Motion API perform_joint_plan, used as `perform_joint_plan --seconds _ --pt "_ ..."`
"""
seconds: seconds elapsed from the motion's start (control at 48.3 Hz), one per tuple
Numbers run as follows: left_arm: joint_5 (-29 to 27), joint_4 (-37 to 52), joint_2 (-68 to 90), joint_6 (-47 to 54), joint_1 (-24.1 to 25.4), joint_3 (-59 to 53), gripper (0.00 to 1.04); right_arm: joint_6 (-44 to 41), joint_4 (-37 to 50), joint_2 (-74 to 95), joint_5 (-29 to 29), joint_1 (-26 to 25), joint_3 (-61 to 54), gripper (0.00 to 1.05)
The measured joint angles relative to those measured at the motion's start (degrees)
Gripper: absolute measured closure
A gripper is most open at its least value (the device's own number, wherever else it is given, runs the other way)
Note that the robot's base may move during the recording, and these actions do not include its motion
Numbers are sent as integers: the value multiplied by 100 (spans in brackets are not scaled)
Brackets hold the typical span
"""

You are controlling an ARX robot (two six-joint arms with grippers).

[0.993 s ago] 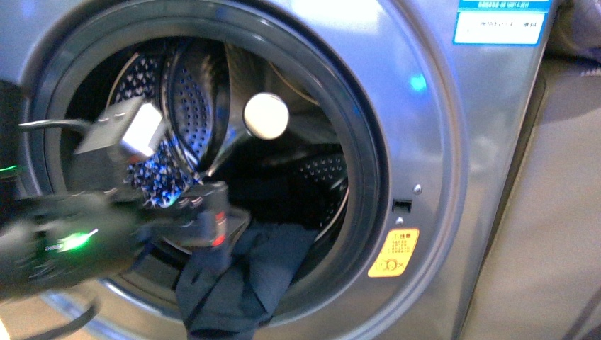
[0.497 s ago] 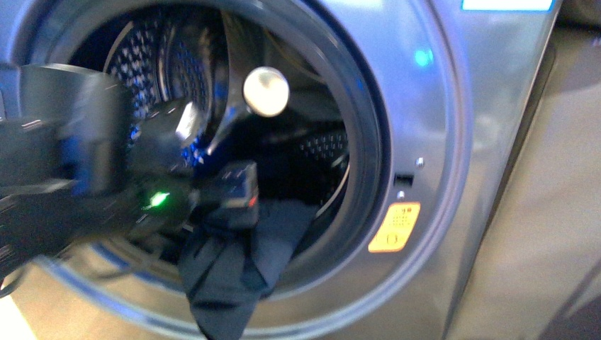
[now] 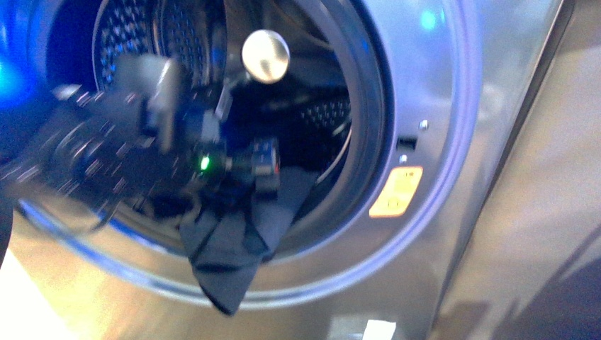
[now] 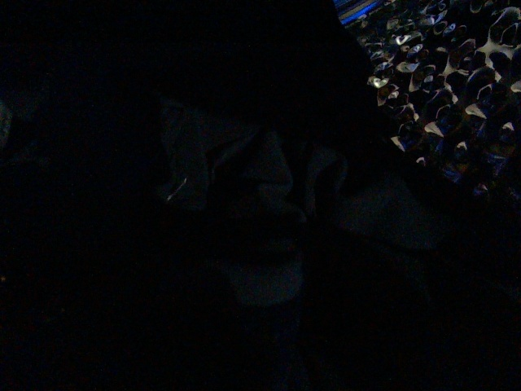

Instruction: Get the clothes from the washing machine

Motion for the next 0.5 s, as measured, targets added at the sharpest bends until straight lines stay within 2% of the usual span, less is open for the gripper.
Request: perform_joint_plan --seconds 0.497 --pt "662 -1891 1233 442 55 2555 7 0 0 0 0 0 0 8"
